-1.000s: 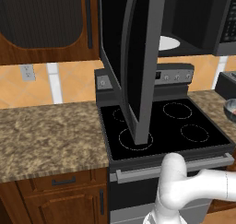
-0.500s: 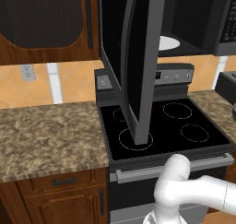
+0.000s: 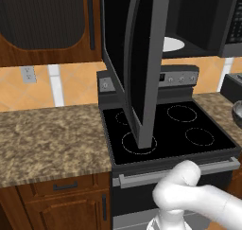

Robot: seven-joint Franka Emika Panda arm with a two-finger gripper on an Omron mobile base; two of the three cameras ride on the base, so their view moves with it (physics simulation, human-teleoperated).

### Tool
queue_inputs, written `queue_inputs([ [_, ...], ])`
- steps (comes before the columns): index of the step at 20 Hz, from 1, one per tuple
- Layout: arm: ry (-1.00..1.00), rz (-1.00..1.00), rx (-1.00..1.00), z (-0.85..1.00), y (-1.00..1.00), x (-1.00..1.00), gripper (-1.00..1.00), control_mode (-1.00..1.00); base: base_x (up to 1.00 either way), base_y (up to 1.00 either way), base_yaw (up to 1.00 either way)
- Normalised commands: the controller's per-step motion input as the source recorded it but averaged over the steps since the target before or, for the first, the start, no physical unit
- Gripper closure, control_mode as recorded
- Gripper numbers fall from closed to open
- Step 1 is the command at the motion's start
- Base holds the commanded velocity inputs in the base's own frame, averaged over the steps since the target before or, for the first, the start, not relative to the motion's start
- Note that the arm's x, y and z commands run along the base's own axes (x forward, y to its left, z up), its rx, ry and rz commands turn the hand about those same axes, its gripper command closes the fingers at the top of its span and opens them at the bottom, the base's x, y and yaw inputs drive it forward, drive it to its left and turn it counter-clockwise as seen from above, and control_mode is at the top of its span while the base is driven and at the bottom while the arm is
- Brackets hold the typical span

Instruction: Open the microwave, place the bowl with waffle inside the microwave, then close the microwave door and turn it on.

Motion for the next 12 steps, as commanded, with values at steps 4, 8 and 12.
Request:
queue_inputs([
  [4, 0.00, 0.05, 0.00, 0.65, 0.91, 0.01, 1.00, -1.00, 0.00, 0.00, 0.00],
  [8, 0.00, 0.02, -0.03, 0.74, 1.00, 0.00, 1.00, -1.00, 0.00, 0.00, 0.00],
  [12, 0.00, 0.00, -0.12, 0.77, 1.00, 0.00, 1.00, -1.00, 0.00, 0.00, 0.00],
])
